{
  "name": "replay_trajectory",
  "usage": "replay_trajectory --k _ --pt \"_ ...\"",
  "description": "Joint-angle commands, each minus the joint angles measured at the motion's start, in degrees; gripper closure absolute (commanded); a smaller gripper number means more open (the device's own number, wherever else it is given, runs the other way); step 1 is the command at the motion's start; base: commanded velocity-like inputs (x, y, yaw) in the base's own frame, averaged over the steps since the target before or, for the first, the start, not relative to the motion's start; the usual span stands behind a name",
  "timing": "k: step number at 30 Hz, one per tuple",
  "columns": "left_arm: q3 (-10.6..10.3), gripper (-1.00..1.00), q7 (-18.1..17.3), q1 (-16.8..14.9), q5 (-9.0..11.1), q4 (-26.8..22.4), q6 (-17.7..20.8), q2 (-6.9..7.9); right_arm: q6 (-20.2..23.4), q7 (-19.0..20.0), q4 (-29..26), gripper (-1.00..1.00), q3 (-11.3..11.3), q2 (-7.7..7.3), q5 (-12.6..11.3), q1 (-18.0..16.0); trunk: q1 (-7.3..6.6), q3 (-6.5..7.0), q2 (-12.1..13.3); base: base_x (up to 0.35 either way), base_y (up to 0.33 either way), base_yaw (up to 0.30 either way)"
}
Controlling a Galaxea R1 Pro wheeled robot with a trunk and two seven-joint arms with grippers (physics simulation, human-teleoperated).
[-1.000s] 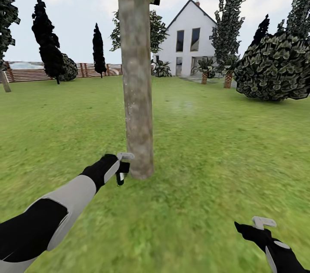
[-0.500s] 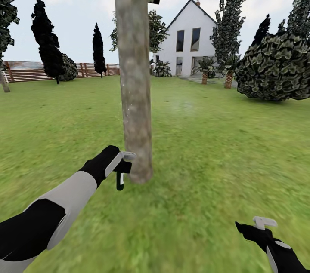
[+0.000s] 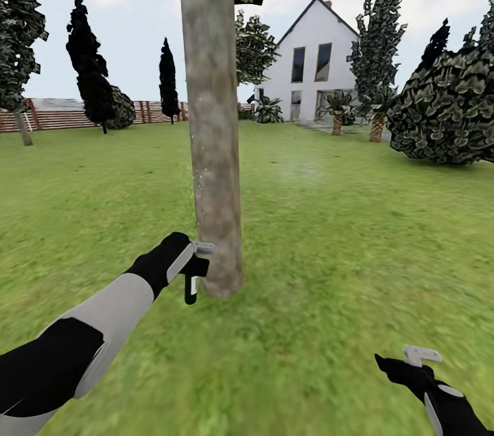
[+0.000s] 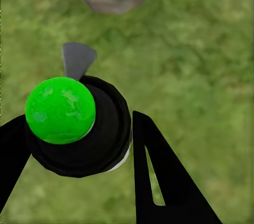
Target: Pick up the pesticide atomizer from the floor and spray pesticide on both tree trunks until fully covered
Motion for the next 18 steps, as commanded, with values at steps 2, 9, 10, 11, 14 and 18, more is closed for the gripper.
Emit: replay_trajectory --k 2,9,10,11,14,18 --pt "0.0 1.0 0.0 0.0 0.0 0.0 0.0 0.1 0.0 0.0 0.0 -1.0 0.0 -0.03 0.0 0.0 0.0 0.0 0.0 0.069 -0.002 -0.13" --pt "-0.2 1.0 0.0 0.3 0.0 0.2 -0.1 0.23 0.0 0.0 0.0 -1.0 0.0 0.03 0.0 0.0 0.0 0.0 0.0 0.133 0.0 -0.084" --pt "-0.2 1.0 0.0 0.3 0.0 0.2 0.0 0.23 0.0 0.0 0.0 -1.0 0.0 0.01 0.0 0.0 0.0 0.0 0.0 0.01 0.0 -0.003" --pt "-0.2 1.0 0.0 0.3 0.0 0.2 0.0 0.23 0.0 0.0 0.0 -1.0 0.0 -0.01 0.0 0.0 0.0 0.0 0.0 0.005 0.0 -0.002" --pt "-0.2 1.0 0.0 0.3 0.1 0.5 0.0 0.47 0.0 0.0 0.0 -1.0 0.0 -0.02 0.0 0.1 0.0 0.0 0.0 0.07 0.032 -0.001" --pt "-0.3 1.0 0.0 0.4 0.2 1.1 -0.2 1.0 0.0 0.0 0.0 -1.0 0.0 0.0 0.0 0.0 0.0 0.0 0.0 0.221 0.085 0.0"
